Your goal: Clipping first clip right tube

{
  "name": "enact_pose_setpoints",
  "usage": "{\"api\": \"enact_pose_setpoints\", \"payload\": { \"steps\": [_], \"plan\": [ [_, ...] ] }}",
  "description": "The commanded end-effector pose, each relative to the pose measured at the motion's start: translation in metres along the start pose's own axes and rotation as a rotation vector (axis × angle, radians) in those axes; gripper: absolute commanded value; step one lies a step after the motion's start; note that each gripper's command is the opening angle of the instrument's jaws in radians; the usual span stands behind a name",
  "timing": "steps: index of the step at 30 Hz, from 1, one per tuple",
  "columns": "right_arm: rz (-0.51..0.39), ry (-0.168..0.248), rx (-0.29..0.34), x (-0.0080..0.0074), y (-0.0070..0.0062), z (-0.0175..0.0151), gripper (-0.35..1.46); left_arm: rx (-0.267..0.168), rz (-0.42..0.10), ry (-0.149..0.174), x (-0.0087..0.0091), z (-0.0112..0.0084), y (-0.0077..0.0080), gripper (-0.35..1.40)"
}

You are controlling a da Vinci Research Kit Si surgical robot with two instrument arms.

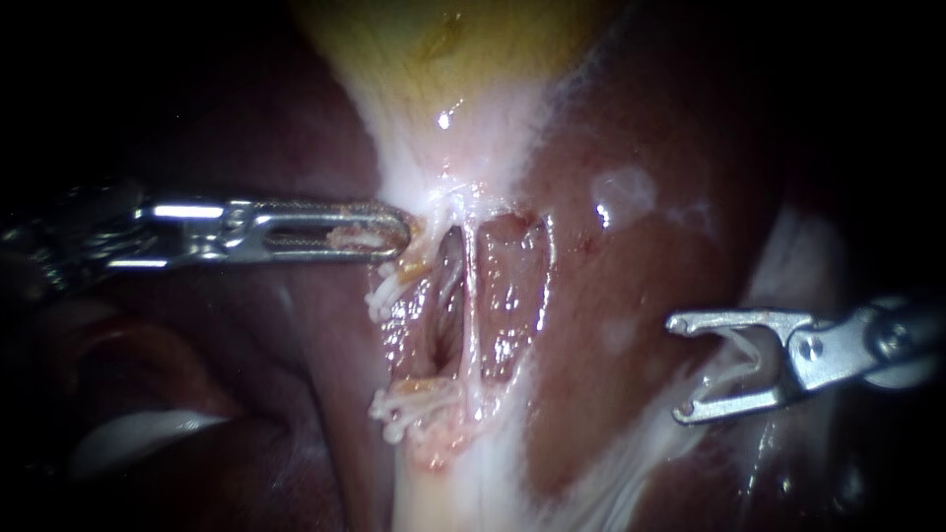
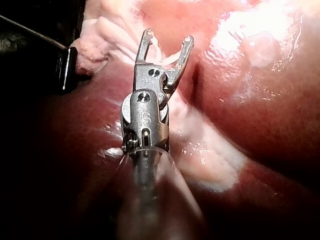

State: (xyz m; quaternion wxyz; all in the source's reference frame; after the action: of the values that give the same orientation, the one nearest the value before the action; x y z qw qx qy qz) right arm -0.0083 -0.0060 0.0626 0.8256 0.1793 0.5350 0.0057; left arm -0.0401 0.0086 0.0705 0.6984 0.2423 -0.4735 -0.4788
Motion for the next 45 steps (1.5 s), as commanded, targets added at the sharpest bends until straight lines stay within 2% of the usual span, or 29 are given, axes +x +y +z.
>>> {"api": "enact_pose_setpoints", "payload": {
  "steps": [1,6,12,18,25,36,39,42,45],
  "plan": [
    [0.000,0.000,0.000,0.0000,0.0000,0.0000,0.49,0.000,0.000,0.000,0.0000,-0.0001,0.0000,-0.35],
    [0.000,0.000,0.000,0.0000,0.0000,0.0000,0.49,0.008,-0.002,0.004,-0.0004,-0.0008,0.0001,-0.35],
    [0.000,0.000,0.000,0.0001,0.0000,0.0000,0.49,-0.005,-0.010,0.006,-0.0018,-0.0029,-0.0004,-0.35],
    [0.000,0.000,-0.001,0.0001,0.0000,0.0002,0.49,-0.006,-0.014,-0.005,-0.0025,-0.0044,-0.0007,-0.35],
    [0.000,0.000,-0.001,0.0001,0.0000,0.0002,0.49,-0.014,-0.019,-0.018,-0.0032,-0.0060,-0.0003,-0.35],
    [0.001,0.000,-0.002,0.0006,-0.0002,0.0006,0.50,-0.020,-0.022,-0.023,-0.0034,-0.0065,-0.0005,-0.35],
    [0.038,-0.004,-0.008,0.0012,-0.0002,0.0015,0.50,-0.020,-0.022,-0.023,-0.0034,-0.0065,-0.0006,-0.35],
    [0.138,-0.003,-0.012,0.0019,0.0001,0.0029,0.50,-0.021,-0.022,-0.023,-0.0034,-0.0065,-0.0007,-0.35],
    [0.230,0.024,-0.018,0.0025,0.0005,0.0046,0.50,-0.022,-0.022,-0.023,-0.0034,-0.0066,-0.0008,-0.35]
  ]
}}
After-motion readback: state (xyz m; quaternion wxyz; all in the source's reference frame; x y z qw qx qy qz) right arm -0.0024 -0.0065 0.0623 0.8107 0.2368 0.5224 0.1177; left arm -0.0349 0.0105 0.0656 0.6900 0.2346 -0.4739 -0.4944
